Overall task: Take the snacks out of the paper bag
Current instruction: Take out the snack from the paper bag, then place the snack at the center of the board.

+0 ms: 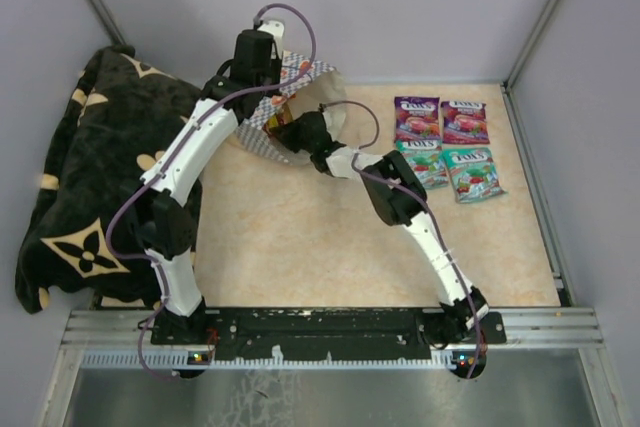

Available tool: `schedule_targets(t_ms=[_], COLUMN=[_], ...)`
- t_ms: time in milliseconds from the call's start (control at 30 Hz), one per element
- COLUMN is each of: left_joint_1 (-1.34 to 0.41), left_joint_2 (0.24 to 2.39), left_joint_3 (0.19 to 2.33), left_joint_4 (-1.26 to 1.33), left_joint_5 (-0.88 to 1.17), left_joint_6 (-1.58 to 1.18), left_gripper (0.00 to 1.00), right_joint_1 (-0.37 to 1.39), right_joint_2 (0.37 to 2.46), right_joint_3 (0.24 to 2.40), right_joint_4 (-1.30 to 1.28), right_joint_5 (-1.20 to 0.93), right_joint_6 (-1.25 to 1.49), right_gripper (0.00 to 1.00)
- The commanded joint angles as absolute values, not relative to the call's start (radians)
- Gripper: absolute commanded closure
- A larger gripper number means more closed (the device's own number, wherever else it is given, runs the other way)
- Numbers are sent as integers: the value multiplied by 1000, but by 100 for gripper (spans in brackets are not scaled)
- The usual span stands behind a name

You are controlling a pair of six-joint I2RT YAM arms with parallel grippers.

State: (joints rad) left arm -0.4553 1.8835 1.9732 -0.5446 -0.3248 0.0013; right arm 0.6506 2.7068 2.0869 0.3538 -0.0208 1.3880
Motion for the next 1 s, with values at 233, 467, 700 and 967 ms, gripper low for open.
schedule_targets(t_ms=[233, 467, 700, 967], left_joint_1=[-431, -427, -409, -386], left_joint_2=[1843, 1824, 1804, 1849], left_joint_3=[1904, 1848, 1778, 1798], left_joint_4=[-462, -414, -345, -347], left_joint_5=[-423, -447, -424, -386], left_joint_6=[8, 12, 23, 9], left_gripper=[100, 100, 100, 100], right_joint_1=[659, 597, 537, 648], right_joint_2=[2011, 1723, 1349, 1203], right_joint_3=[1371, 1075, 909, 915], right_joint_4=[576, 495, 165, -349], right_joint_5=[-93, -116, -134, -113], right_joint_6=[1281, 1180, 910, 787], right_gripper=[100, 100, 100, 100])
